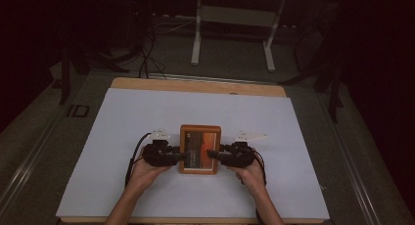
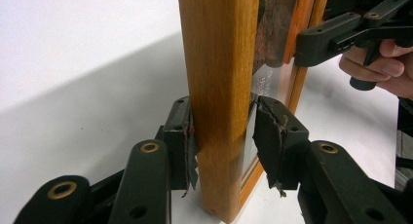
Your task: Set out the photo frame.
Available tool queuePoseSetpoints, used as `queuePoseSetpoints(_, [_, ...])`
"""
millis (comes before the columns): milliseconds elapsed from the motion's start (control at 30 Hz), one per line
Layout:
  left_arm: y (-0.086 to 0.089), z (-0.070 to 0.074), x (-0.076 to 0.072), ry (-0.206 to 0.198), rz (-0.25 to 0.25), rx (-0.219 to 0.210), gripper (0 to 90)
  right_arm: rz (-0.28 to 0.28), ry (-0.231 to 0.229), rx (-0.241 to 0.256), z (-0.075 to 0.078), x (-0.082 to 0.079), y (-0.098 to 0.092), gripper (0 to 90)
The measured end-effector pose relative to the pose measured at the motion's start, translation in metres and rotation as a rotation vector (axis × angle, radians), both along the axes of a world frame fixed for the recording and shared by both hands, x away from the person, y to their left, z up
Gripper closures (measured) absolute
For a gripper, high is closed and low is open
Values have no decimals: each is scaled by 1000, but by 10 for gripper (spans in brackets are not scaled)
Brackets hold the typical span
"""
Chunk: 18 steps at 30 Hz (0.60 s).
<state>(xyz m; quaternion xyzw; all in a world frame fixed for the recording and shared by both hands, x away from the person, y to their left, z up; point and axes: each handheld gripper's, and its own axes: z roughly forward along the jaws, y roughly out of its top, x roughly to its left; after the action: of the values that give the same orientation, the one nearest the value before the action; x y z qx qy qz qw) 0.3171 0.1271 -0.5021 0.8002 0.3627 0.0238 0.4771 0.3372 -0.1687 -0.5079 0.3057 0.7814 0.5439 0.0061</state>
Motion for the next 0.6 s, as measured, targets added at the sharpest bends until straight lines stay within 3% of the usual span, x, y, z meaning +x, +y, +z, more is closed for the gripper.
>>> queuePoseSetpoints(233, [1, 0, 1, 5, -1, -7, 597, 0, -4, -9, 1, -1, 0, 512])
queuePoseSetpoints(600, [20, 13, -1, -19, 41, -68, 507, 0, -41, -25, 12, -5, -8, 443])
